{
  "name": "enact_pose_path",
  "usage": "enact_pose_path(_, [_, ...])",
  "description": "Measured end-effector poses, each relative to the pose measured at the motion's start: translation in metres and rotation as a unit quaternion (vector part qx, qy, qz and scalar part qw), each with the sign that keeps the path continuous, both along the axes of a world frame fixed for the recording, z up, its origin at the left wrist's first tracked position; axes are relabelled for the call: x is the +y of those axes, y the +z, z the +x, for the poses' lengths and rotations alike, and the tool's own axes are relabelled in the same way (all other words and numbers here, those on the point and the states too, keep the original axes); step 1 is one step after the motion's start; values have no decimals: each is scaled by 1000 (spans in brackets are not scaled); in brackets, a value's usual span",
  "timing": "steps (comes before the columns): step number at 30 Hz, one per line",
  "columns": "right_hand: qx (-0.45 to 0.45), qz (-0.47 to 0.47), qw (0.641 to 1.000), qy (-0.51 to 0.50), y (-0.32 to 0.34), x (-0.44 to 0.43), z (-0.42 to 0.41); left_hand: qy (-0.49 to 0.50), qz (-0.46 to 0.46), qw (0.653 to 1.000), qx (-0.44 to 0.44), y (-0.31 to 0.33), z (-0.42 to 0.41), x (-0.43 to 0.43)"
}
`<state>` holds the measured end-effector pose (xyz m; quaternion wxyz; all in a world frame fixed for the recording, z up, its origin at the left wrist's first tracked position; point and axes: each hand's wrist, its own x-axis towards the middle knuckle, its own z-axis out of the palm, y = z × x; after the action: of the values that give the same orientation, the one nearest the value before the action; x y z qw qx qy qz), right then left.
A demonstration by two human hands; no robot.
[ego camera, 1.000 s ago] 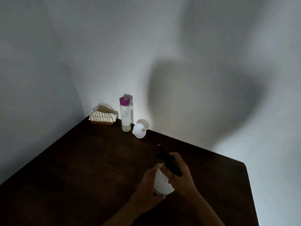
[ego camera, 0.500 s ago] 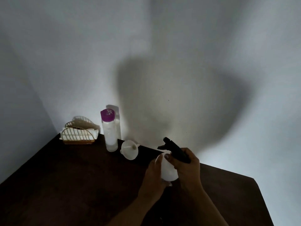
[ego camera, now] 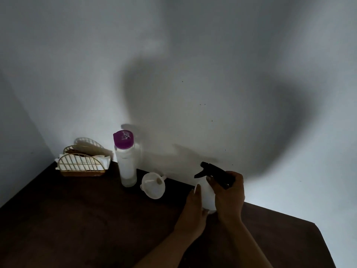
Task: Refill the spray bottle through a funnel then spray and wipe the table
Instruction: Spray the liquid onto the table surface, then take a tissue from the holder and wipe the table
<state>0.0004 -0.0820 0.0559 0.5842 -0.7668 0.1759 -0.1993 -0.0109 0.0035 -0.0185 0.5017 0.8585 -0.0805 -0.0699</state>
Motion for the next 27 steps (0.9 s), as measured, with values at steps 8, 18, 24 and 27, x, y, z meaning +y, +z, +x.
enact_pose_path(8, [70, 4, 997, -18, 0, 7, -6, -47, 5, 999, -5, 7, -10, 17])
enact_pose_path(18, [152, -4, 988, 29, 14, 87, -82, 23, 152, 986, -71, 37, -64, 106])
enact_pose_path(24, [168, -199, 941, 216, 45, 129, -131, 72, 210, 974, -54, 76, -121, 161])
enact_pose_path(27, [171, -302, 894, 282, 56, 145, -153, 77, 237, 967, -47, 89, -153, 183])
